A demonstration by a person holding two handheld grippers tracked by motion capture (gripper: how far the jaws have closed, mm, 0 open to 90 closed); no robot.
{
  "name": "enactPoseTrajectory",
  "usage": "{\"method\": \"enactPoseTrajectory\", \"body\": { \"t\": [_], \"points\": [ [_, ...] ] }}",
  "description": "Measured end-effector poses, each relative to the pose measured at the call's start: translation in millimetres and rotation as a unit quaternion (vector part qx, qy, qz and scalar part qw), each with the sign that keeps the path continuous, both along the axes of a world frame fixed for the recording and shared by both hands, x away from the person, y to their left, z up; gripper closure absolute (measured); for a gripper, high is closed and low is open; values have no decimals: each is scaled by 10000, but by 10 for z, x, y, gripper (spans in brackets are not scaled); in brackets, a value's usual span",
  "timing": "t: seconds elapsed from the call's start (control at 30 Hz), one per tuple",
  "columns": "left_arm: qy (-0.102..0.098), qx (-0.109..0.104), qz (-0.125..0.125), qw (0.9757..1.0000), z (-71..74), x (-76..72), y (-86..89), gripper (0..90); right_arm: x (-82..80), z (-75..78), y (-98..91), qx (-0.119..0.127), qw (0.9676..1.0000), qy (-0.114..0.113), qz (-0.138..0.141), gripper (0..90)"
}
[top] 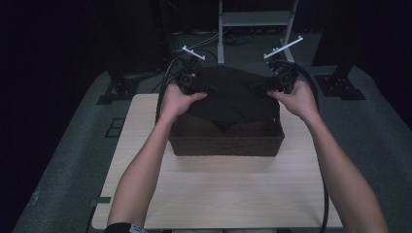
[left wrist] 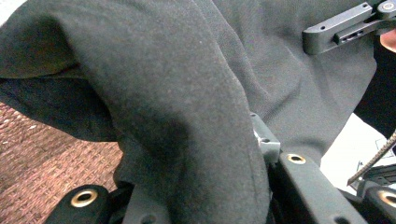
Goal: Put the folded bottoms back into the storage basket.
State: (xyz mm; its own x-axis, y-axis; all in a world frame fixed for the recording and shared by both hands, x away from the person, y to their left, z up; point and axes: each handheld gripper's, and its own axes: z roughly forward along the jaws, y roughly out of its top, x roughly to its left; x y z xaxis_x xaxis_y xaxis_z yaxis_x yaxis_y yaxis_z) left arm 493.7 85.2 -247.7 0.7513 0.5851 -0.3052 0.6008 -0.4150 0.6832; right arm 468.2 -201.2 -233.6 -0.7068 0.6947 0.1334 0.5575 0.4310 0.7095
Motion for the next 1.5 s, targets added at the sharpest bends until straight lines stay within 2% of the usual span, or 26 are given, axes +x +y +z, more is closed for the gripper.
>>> {"method": "enactPoseTrajectory", "body": {
  "t": [0.53, 0.8, 1.1, 1.33, 1.5],
  "points": [
    [84, 41, 154, 9998, -120, 187, 27, 690, 230, -141, 55, 18, 9998, 166, -47, 772],
    [119, 139, 227, 9996, -194, 259, 46, 689, 343, -231, 93, 13, 9996, 274, -66, 772],
    [236, 172, 309, 9991, -326, 354, 45, 688, 452, -344, 126, -44, 9991, 404, -122, 772],
    [247, 204, 293, 9991, -406, 393, 37, 688, 507, -408, 134, -126, 9987, 464, -150, 771],
    [319, 193, 363, 9986, -510, 424, 31, 688, 545, -469, 143, -176, 9983, 530, -164, 771]
  ]
}}
